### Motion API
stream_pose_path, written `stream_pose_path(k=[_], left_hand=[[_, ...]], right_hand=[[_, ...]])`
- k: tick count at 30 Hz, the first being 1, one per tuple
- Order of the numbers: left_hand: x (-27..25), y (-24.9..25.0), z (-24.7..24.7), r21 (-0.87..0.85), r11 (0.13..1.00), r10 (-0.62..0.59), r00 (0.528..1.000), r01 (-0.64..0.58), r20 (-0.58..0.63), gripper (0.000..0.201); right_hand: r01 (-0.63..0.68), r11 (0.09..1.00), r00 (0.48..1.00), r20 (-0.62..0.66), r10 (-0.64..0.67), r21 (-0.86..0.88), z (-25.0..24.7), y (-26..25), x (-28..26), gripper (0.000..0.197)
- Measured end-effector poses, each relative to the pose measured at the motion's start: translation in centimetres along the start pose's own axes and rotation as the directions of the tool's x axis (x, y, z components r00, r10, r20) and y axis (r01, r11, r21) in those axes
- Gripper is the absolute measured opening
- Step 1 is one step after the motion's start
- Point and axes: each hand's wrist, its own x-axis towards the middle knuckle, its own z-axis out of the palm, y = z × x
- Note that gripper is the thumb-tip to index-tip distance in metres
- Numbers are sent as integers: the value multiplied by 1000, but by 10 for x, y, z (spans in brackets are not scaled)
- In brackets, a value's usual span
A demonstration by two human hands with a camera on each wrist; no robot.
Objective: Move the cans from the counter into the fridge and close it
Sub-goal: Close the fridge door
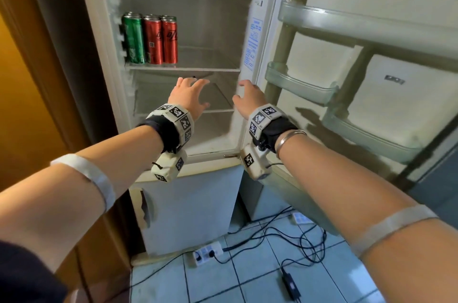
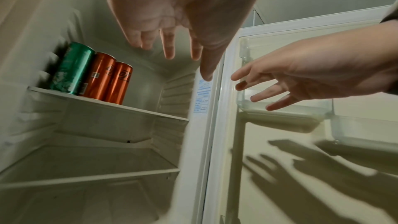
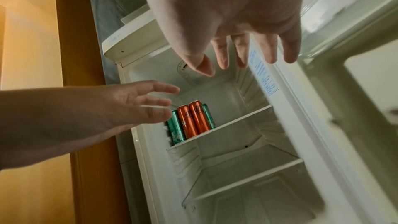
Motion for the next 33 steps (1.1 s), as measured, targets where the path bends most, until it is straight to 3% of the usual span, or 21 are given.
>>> stream_pose_path(k=[7, 13, 17, 21, 24, 27, 30, 33], left_hand=[[-42, 51, 27, -12, 1000, -6, 1000, 6, 2, 56], [-61, 93, 38, 20, 1000, 24, 1000, -24, 3, 52], [-64, 123, 44, 25, 997, 77, 997, -77, 9, 51], [-62, 148, 49, 30, 991, 130, 991, -130, 18, 51], [-59, 160, 50, 29, 989, 146, 989, -146, 8, 49], [-57, 164, 51, 41, 989, 145, 989, -145, 11, 49], [-57, 163, 52, 43, 990, 132, 991, -133, 17, 48], [-60, 162, 54, 48, 991, 123, 992, -123, 12, 48]], right_hand=[[-2, 999, 999, -37, 0, -39, -50, 64, -50, 42], [-54, 995, 977, -211, 36, -80, -108, 125, -87, 35], [-123, 987, 933, -350, 81, -100, -155, 163, -111, 27], [-262, 958, 839, -518, 165, -119, -202, 193, -131, 19], [-408, 908, 744, -612, 269, -97, -229, 213, -138, 33], [-550, 835, 661, -613, 432, -5, -243, 230, -134, 53], [-564, 818, 667, -519, 534, 117, -247, 242, -124, 71], [-497, 828, 691, -459, 558, 259, -241, 248, -113, 81]])
